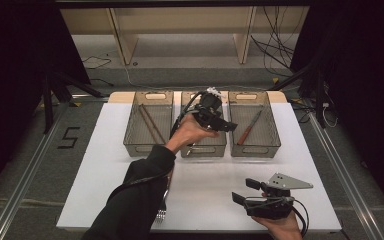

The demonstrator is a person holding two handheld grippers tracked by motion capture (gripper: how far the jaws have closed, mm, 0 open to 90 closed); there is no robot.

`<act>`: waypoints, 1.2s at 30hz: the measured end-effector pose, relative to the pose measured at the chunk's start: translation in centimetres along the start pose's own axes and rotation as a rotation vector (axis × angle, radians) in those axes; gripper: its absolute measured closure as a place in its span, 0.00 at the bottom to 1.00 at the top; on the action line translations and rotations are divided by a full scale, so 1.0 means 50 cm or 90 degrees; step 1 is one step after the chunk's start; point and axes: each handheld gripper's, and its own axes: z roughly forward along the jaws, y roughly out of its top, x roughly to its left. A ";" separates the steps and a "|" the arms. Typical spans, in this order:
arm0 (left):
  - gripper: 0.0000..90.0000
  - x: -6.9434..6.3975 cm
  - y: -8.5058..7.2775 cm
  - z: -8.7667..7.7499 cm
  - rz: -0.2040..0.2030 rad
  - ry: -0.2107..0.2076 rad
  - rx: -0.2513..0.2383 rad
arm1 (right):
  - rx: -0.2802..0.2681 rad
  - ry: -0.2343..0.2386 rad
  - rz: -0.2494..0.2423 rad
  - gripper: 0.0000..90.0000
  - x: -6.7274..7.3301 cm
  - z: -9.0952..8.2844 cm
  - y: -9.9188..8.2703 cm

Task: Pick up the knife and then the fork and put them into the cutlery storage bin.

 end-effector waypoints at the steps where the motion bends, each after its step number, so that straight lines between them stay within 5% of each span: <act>1: 0.24 0.000 -0.009 -0.009 0.005 -0.003 -0.003 | 0.001 0.000 0.000 0.31 0.001 0.000 0.000; 7: 0.23 -0.006 -0.069 -0.040 0.035 -0.001 0.006 | 0.003 -0.001 -0.002 0.31 0.002 0.002 0.000; 18: 0.22 0.014 -0.182 -0.073 0.019 0.007 0.004 | 0.005 -0.003 -0.001 0.31 0.002 0.004 -0.001; 28: 0.22 0.028 -0.230 -0.100 0.011 0.023 0.000 | 0.004 -0.002 -0.005 0.31 0.004 0.006 0.000; 36: 0.25 0.032 -0.267 -0.093 0.017 0.032 0.033 | 0.004 -0.003 -0.005 0.31 0.003 0.005 0.000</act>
